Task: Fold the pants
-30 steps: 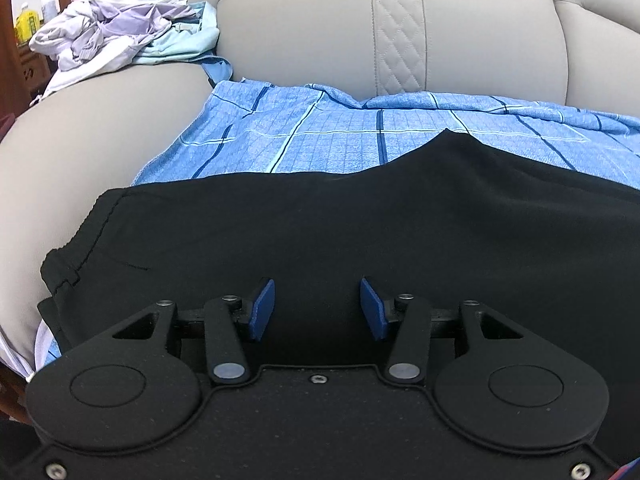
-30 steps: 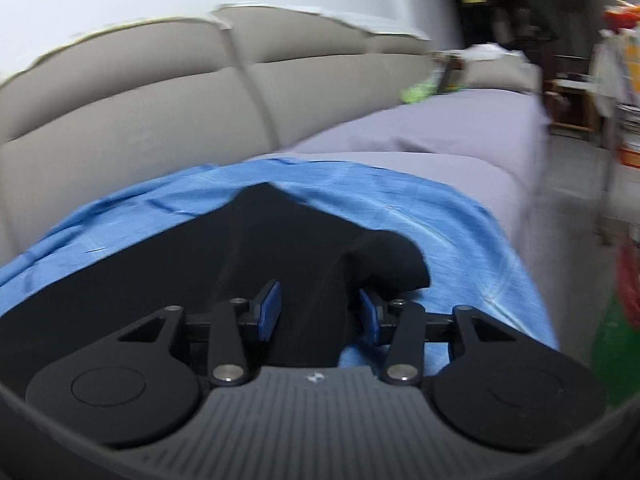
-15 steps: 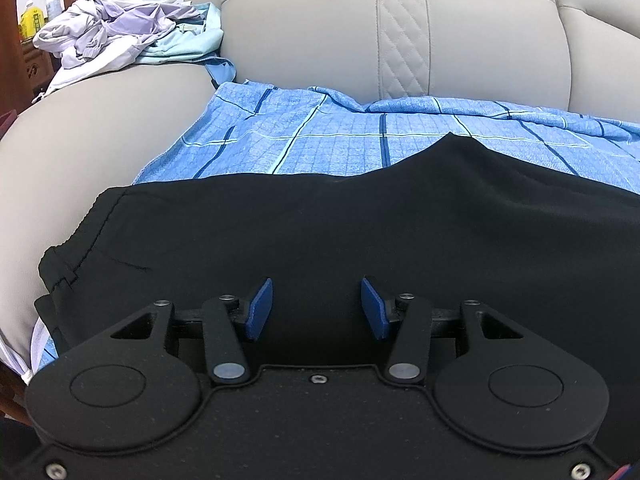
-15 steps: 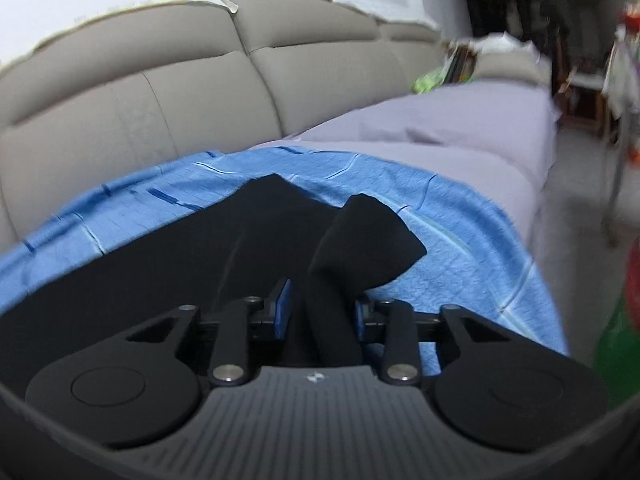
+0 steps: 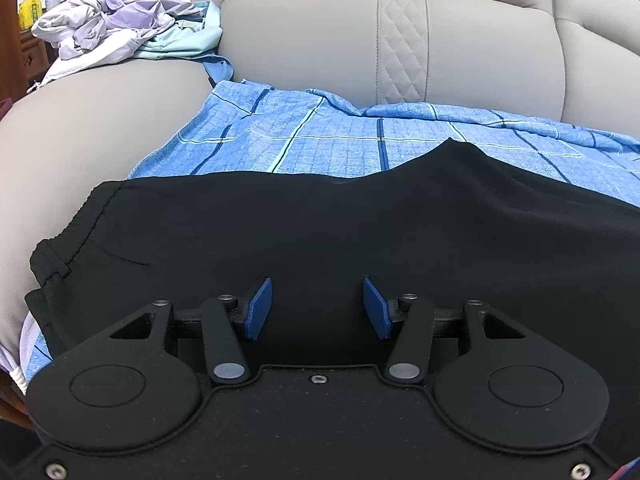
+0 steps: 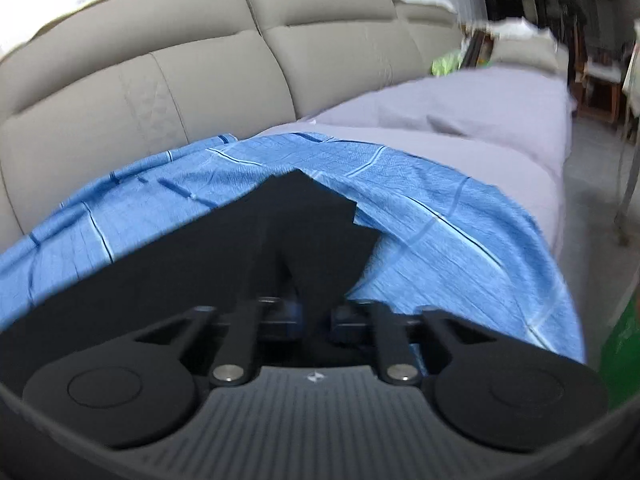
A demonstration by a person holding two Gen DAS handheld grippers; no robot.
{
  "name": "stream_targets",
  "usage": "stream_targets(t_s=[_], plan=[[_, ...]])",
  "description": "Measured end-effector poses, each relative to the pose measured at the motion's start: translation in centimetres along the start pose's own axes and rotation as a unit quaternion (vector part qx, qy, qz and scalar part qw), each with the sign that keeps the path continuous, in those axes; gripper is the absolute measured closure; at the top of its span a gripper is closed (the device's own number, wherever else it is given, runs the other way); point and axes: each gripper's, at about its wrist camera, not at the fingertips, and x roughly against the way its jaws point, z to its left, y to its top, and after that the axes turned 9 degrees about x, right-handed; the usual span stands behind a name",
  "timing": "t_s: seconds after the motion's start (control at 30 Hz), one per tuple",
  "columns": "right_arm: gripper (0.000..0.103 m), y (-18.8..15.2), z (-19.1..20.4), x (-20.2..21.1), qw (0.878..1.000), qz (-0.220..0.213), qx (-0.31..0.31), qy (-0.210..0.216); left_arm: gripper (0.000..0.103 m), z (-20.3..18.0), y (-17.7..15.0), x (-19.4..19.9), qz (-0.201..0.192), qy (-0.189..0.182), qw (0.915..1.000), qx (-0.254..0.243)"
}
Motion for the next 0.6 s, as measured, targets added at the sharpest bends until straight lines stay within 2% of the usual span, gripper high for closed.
stream_targets(t_s=[0.07, 0.1, 0.17, 0.23, 0.33, 0.4, 0.5, 0.53, 0.57, 0.6], plan=[[0.093, 1.8, 0.6, -0.5, 1.0, 0.005, -0.019, 0.002, 0.053, 0.5, 0.0, 0.1, -0.001, -0.006, 1.0, 0.005], [0.094, 2.8, 2.0, -0.1, 1.0, -0.011, -0.006, 0.01, 0.053, 0.7, 0.0, 0.2, -0.002, -0.008, 0.9999, 0.009], [0.094, 4.0, 6.7, 2.0, 0.996, -0.042, 0.056, 0.052, 0.053, 1.2, -0.1, 0.3, -0.003, -0.012, 0.9997, 0.02], [0.095, 3.7, 12.6, 4.7, 0.984, -0.059, 0.126, 0.114, 0.053, 1.7, -0.2, 0.3, -0.003, -0.014, 0.9994, 0.032], [0.094, -0.4, 20.5, 9.6, 0.944, -0.049, 0.222, 0.239, 0.053, 2.3, -0.4, 0.4, -0.002, -0.018, 0.9989, 0.043], [0.094, -4.9, 24.4, 12.4, 0.909, -0.026, 0.282, 0.306, 0.053, 2.4, -0.5, 0.5, -0.003, -0.021, 0.9988, 0.044], [0.093, -10.9, 27.5, 14.8, 0.873, 0.007, 0.343, 0.346, 0.053, 2.5, -0.5, 0.5, -0.004, -0.024, 0.9987, 0.044], [0.092, -12.5, 27.9, 16.0, 0.866, -0.011, 0.355, 0.351, 0.053, 2.6, -0.6, 0.5, -0.004, -0.025, 0.9987, 0.044], [0.089, -13.7, 28.2, 17.2, 0.852, -0.032, 0.383, 0.355, 0.053, 2.7, -0.6, 0.5, -0.004, -0.027, 0.9986, 0.045], [0.079, -14.4, 28.5, 18.2, 0.84, -0.043, 0.404, 0.361, 0.053, 2.7, -0.6, 0.5, -0.004, -0.028, 0.9986, 0.046]])
